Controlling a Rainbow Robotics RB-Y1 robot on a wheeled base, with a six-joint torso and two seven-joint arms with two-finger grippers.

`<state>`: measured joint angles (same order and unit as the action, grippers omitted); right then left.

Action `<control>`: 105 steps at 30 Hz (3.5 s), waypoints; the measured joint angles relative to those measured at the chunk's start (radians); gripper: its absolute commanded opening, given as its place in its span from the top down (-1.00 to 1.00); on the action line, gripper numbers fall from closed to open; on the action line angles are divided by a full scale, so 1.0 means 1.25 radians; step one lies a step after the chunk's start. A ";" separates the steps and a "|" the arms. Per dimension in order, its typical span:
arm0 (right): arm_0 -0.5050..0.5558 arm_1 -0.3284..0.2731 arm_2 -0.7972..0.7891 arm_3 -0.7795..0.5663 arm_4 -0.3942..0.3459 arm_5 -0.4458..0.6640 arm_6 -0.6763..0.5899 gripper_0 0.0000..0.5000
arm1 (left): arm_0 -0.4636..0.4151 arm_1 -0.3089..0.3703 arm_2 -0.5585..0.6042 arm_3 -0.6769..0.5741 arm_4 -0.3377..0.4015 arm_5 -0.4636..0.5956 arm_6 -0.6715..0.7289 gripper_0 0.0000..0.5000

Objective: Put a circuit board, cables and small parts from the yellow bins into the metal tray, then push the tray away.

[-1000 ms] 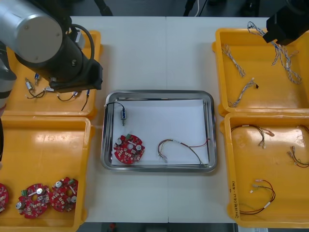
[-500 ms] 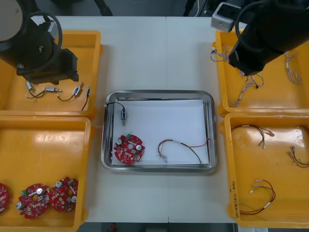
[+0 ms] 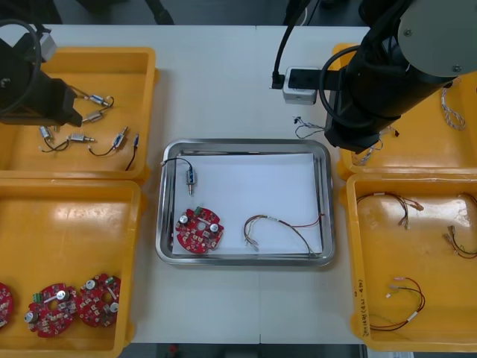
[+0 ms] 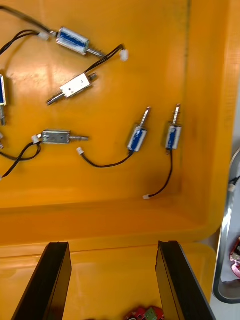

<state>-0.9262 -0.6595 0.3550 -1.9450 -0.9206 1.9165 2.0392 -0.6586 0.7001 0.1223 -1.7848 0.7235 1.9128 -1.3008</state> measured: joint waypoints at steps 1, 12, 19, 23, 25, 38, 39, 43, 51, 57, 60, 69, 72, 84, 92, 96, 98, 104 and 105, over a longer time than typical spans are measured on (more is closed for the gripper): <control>0.000 0.010 0.001 0.004 0.006 0.000 0.007 1.00 | 0.010 0.000 0.009 0.000 -0.004 0.000 0.000 -1.00; 0.001 0.107 0.054 0.080 0.105 -0.044 0.113 1.00 | 0.084 0.003 0.068 0.049 -0.052 -0.040 -0.041 -1.00; 0.013 0.131 0.112 0.130 0.153 -0.091 0.113 1.00 | 0.085 0.003 0.070 0.122 -0.065 -0.128 -0.178 -1.00; 0.038 0.138 0.139 0.137 0.184 -0.137 0.113 1.00 | 0.084 0.004 0.070 0.156 -0.070 -0.162 -0.179 -1.00; 0.049 0.138 0.157 0.137 0.201 -0.156 0.113 1.00 | 0.084 0.005 0.070 0.172 -0.073 -0.177 -0.180 -1.00; 0.085 0.139 0.192 0.198 0.209 -0.273 0.113 1.00 | 0.036 0.011 0.070 0.303 -0.085 -0.245 -0.180 -1.00; 0.085 0.139 0.195 0.206 0.209 -0.282 0.113 1.00 | 0.029 0.011 0.070 0.319 -0.086 -0.250 -0.180 -1.00; 0.085 0.139 0.208 0.233 0.209 -0.307 0.113 1.00 | 0.004 0.011 0.070 0.368 -0.089 -0.275 -0.180 -1.00; 0.086 0.139 0.230 0.240 0.209 -0.308 0.113 1.00 | -0.023 0.011 0.068 0.455 -0.100 -0.369 -0.182 -1.00; 0.086 0.138 0.245 0.240 0.209 -0.310 0.113 0.50 | -0.027 0.011 0.051 0.480 -0.106 -0.408 -0.182 -1.00; 0.086 0.138 0.245 0.240 0.209 -0.311 0.113 -1.00 | -0.027 0.011 0.042 0.492 -0.106 -0.428 -0.182 -1.00; 0.086 0.138 0.245 0.240 0.220 -0.312 0.112 -1.00 | -0.027 0.011 0.003 0.530 -0.105 -0.480 -0.182 -1.00; 0.086 0.138 0.245 0.236 0.235 -0.310 0.109 -1.00 | -0.027 0.011 -0.008 0.539 -0.105 -0.493 -0.183 -1.00; 0.077 0.138 0.176 0.109 0.174 -0.083 0.072 -1.00 | -0.028 0.011 -0.043 0.579 -0.105 -0.552 -0.183 -1.00; 0.051 0.084 0.123 0.011 0.074 -0.006 -0.099 -1.00 | -0.028 0.011 -0.043 0.583 -0.105 -0.561 -0.192 -1.00; 0.051 0.053 0.110 -0.059 0.063 -0.003 -0.163 -1.00 | -0.028 0.011 -0.045 0.583 -0.104 -0.564 -0.233 0.05; 0.051 0.043 0.094 -0.089 0.050 -0.003 -0.216 -1.00 | -0.028 0.011 -0.046 0.583 -0.104 -0.566 -0.247 1.00; 0.050 0.024 0.007 -0.115 -0.032 -0.001 -0.429 -1.00 | -0.028 0.011 -0.049 0.584 -0.101 -0.577 -0.250 1.00; 0.050 0.020 -0.012 -0.115 -0.048 0.000 -0.443 -1.00 | -0.028 0.011 -0.049 0.584 -0.101 -0.577 -0.250 1.00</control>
<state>-0.8631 -0.6347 0.3401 -2.0893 -0.9810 1.9162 1.4857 -0.6934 0.7145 0.0612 -1.0549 0.5974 1.1912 -1.6136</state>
